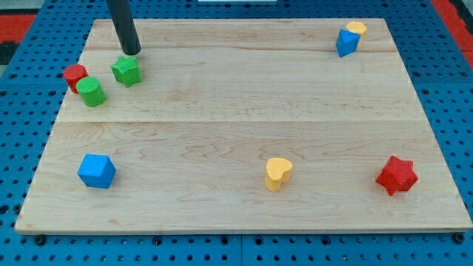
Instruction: Push green star closer to green circle
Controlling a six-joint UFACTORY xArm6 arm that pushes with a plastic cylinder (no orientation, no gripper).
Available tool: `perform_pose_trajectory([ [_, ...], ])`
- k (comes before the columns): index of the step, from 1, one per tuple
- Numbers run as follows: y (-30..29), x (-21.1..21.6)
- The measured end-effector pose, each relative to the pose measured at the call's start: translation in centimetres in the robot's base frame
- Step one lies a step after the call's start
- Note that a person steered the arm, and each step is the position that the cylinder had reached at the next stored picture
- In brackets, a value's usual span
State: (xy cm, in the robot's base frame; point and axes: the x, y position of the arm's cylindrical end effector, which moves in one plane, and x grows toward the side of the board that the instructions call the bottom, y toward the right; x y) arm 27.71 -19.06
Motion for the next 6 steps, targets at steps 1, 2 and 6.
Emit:
perform_pose_trajectory([
  [1,0.6,0.7],
  [2,2.9,2.8],
  [6,6.9,5.1],
])
